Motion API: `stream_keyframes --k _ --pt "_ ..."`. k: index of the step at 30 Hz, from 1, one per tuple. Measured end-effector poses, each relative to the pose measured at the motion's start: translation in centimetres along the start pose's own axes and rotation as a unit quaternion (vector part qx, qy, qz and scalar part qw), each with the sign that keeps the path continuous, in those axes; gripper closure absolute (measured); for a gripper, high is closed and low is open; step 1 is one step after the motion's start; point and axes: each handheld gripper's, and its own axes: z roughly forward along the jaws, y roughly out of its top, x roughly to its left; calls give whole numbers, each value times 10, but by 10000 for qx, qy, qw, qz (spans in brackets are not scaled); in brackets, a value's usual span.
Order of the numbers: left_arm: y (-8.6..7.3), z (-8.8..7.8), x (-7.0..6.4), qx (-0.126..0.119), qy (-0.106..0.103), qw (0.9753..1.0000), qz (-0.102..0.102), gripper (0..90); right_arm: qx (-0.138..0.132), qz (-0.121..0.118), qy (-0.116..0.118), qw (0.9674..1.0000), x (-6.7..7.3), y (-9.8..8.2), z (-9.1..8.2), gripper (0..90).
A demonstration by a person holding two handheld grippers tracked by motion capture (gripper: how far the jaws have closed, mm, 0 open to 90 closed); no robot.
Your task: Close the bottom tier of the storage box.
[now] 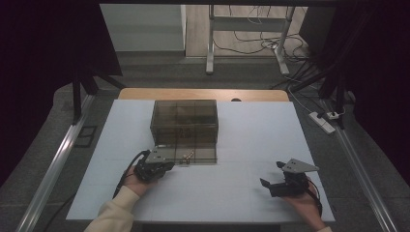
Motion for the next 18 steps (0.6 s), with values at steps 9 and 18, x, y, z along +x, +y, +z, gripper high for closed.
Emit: stream_keyframes --k 9,18 --pt "5 14 -3 192 126 9997 82 886 3 -12 -9 10000 1 0 0 74" --pt "7 21 -2 244 156 9995 94 886 5 -11 -3 10000 1 0 0 74"
